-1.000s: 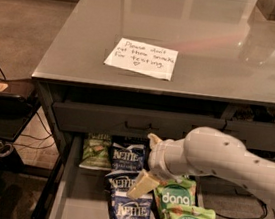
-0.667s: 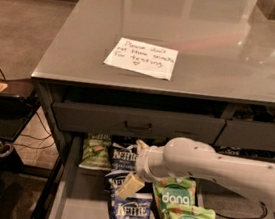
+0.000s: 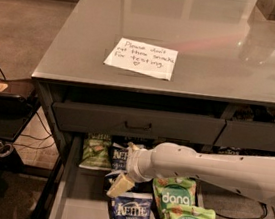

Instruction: Pick green jalapeno chip bag from middle drawer and place on counter

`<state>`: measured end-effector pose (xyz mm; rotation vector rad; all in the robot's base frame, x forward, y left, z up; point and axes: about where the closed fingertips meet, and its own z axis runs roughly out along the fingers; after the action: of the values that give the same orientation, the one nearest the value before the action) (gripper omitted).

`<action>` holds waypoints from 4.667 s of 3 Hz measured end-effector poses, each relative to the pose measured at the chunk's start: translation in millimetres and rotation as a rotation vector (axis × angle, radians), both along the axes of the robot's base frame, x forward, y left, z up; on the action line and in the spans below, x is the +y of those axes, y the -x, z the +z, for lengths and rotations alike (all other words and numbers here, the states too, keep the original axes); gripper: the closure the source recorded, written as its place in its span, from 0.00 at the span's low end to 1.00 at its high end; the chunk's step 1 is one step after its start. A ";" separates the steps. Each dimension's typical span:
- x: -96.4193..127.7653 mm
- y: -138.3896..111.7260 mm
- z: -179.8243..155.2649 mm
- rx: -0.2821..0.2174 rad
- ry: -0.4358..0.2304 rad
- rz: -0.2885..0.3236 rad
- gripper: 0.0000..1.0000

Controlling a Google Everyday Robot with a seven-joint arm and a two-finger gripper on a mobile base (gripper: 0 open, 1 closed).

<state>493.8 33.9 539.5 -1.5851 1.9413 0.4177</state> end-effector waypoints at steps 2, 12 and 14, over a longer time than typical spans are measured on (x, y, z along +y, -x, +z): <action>49.8 -4.2 -43.6 -0.019 -0.080 0.076 0.00; 122.7 -132.2 -129.4 -0.255 -0.066 0.013 0.23; 112.9 -135.3 -148.4 -0.183 -0.043 -0.057 0.25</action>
Offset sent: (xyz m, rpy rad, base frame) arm 0.0090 0.1000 -0.0744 0.1261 -0.0343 0.1571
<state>629.2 146.8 391.1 -1.4833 1.8221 0.2789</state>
